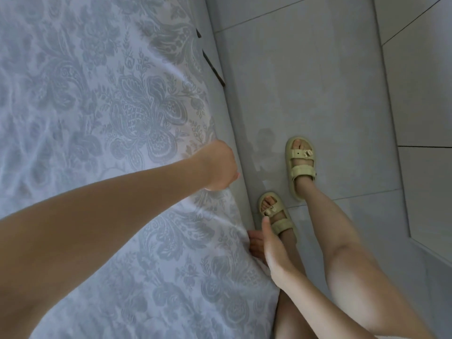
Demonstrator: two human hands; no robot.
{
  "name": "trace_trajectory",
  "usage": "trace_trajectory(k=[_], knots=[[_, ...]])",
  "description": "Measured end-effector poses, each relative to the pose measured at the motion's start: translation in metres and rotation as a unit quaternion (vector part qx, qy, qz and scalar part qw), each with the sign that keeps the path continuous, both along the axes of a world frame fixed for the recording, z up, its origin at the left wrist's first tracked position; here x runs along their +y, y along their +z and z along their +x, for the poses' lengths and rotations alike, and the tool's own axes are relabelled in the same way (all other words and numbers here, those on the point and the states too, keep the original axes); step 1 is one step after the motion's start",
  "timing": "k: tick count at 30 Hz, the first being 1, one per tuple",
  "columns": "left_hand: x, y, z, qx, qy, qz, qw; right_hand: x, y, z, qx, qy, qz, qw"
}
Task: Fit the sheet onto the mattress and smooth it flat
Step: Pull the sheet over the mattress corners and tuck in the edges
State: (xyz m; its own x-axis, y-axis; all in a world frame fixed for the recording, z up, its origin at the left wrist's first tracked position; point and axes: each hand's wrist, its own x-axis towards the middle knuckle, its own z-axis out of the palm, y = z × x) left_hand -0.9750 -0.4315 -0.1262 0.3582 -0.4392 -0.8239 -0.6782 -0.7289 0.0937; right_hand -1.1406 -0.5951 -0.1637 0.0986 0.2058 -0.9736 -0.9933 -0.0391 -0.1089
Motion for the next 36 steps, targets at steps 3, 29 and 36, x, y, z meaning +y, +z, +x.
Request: trace_trajectory(k=[3, 29, 36], knots=[[-0.006, 0.002, -0.008, 0.001, -0.059, 0.039, 0.998, -0.011, 0.017, -0.024, -0.092, -0.068, -0.045, 0.992], [-0.042, 0.006, -0.124, 0.025, -0.012, -0.056, 0.998, -0.063, -0.022, -0.110, -0.162, 0.207, -0.236, 0.936], [-0.070, -0.002, -0.145, -0.007, -0.037, 0.015, 0.999, -0.075, 0.014, -0.121, -0.111, 0.072, -0.039, 0.990]])
